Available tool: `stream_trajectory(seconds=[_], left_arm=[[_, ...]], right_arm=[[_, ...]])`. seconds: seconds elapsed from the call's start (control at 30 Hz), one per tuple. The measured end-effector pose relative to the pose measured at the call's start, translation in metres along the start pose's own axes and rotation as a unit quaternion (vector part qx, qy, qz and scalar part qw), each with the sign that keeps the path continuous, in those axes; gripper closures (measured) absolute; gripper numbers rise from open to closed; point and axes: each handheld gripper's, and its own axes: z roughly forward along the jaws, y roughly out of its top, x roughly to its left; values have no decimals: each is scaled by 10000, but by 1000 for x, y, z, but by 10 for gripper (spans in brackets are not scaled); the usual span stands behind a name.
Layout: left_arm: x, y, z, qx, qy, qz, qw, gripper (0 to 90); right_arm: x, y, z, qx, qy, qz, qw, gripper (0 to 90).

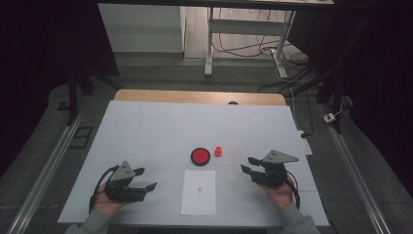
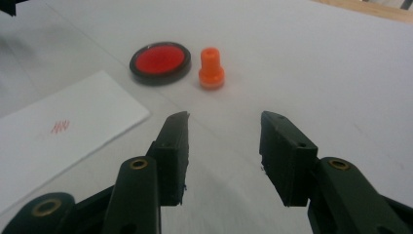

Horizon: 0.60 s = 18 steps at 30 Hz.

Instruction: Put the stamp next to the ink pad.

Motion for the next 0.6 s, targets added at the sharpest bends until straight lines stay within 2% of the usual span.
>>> stream_trajectory(seconds=[0.2,0.3,0.6], left_arm=[[0,-1,0,13,-5,-32,10000,275],[0,-2,0,26,1,-40,10000,275],[1,-2,0,11,22,-72,10000,275]], right_arm=[[-4,-18,-24,13,-146,-59,9999,528],[-6,-23,-31,-23,-123,-81,9999,527],[-8,-27,-37,-33,-137,-53,9999,521]])
